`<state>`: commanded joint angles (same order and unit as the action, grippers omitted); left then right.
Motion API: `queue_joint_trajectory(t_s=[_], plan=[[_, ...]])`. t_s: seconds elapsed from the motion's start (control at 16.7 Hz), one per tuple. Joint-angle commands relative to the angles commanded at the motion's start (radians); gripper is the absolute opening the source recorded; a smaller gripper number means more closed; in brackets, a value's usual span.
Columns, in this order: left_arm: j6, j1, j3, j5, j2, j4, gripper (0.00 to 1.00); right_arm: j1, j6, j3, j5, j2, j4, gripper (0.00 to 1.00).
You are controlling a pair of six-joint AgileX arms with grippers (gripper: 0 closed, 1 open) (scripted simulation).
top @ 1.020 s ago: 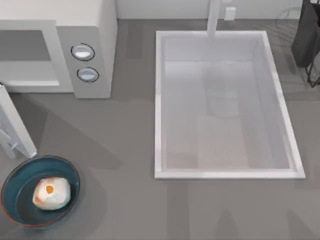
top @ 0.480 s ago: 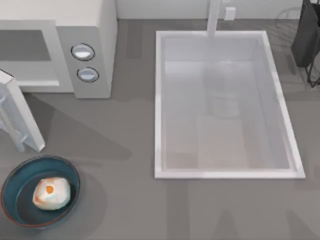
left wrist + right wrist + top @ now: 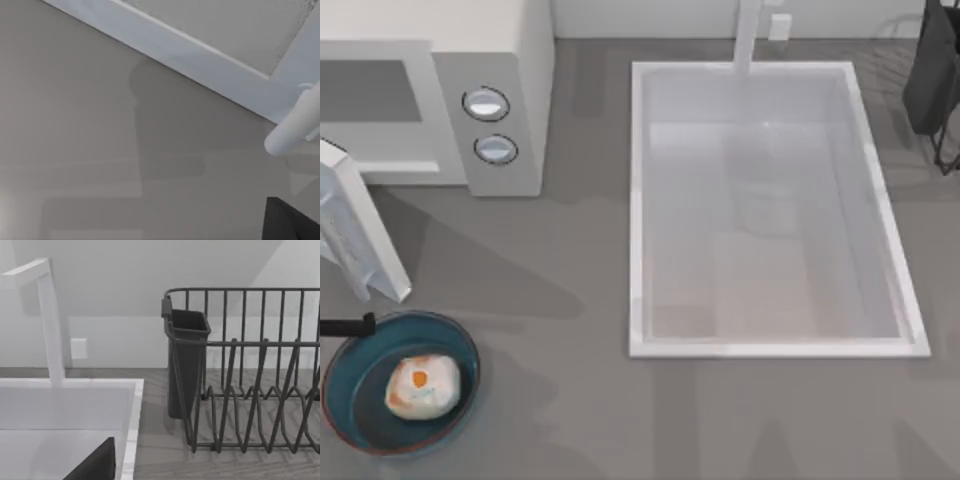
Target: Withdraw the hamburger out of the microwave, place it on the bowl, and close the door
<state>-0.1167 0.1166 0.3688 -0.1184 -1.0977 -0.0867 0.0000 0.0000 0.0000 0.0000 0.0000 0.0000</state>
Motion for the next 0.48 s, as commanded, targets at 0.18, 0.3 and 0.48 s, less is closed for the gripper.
queue_joint_trajectory(t_s=[0.18,0.3,0.48], plan=[[0.092,-0.104,-0.025,0.084,0.045,0.004,0.00,0.000,0.000,0.000,0.000,0.000,0.000,1.00],[0.108,-0.121,-0.030,0.099,0.054,0.004,0.00,0.000,0.000,0.000,0.000,0.000,0.000,1.00],[0.107,-0.117,-0.026,0.095,0.050,0.004,0.00,0.000,0.000,0.000,0.000,0.000,0.000,1.00]])
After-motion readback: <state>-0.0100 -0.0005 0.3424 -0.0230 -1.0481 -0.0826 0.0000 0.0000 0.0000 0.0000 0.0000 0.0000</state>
